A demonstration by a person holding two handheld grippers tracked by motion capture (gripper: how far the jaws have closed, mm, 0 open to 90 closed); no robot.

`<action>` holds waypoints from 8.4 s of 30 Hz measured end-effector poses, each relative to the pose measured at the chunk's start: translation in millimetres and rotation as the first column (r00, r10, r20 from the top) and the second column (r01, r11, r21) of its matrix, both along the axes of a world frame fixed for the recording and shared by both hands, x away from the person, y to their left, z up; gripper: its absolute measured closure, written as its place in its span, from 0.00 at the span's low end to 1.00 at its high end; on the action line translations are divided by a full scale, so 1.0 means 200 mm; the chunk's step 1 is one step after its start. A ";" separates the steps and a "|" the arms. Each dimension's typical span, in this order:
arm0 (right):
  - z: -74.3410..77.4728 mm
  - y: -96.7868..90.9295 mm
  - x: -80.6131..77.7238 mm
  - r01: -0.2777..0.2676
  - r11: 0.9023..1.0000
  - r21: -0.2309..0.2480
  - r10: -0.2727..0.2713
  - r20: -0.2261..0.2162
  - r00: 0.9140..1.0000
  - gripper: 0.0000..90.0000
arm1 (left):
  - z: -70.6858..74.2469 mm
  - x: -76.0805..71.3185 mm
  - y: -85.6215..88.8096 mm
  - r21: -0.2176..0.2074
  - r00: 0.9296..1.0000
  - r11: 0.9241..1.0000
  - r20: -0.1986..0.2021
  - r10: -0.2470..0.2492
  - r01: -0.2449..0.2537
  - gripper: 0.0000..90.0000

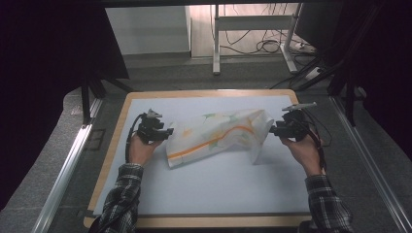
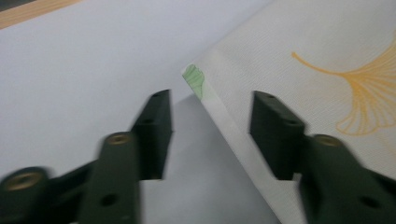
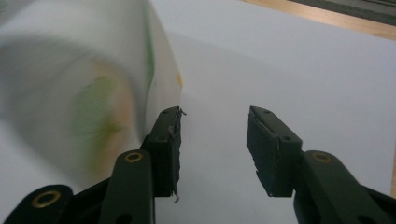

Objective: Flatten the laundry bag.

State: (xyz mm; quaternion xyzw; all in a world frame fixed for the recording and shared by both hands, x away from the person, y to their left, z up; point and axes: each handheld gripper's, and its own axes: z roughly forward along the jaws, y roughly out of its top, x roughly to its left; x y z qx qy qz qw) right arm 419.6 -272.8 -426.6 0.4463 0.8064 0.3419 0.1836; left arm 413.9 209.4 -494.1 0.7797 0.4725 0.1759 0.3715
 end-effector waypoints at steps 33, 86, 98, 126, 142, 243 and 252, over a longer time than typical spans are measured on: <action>-0.22 -0.11 -0.38 -0.036 0.990 0.139 0.038 -0.010 0.999 0.41 | -0.09 -0.57 0.10 -0.116 0.980 0.973 0.024 -0.197 0.199 0.14; -0.24 0.11 -0.35 -0.165 0.985 0.052 0.163 0.043 0.986 0.97 | -0.04 -0.49 -0.07 -0.035 0.958 0.957 0.023 -0.286 0.286 0.91; -0.10 -0.03 -0.46 -0.196 0.964 0.178 0.178 0.109 0.978 0.97 | 0.14 -0.56 0.11 -0.074 0.975 0.974 0.081 -0.208 0.214 0.90; -0.13 -0.12 -0.54 -0.196 0.962 0.189 0.191 0.041 0.981 0.97 | 0.02 -0.60 0.05 -0.081 0.916 0.922 -0.107 -0.386 0.379 0.95; -0.10 -0.24 -0.78 -0.215 0.958 0.191 0.214 0.023 0.976 0.79 | 0.07 -0.86 0.02 -0.018 0.903 0.911 -0.127 -0.410 0.411 0.50; -0.14 -0.08 -0.66 -0.239 0.971 -0.028 0.236 -0.078 0.969 0.97 | 0.03 -0.83 -0.01 0.009 0.952 0.954 -0.071 -0.299 0.300 0.98; -0.13 -0.16 -0.93 -0.259 0.965 -0.041 0.255 -0.092 0.963 0.80 | -0.01 -1.04 -0.04 0.002 0.926 0.931 -0.105 -0.363 0.365 0.58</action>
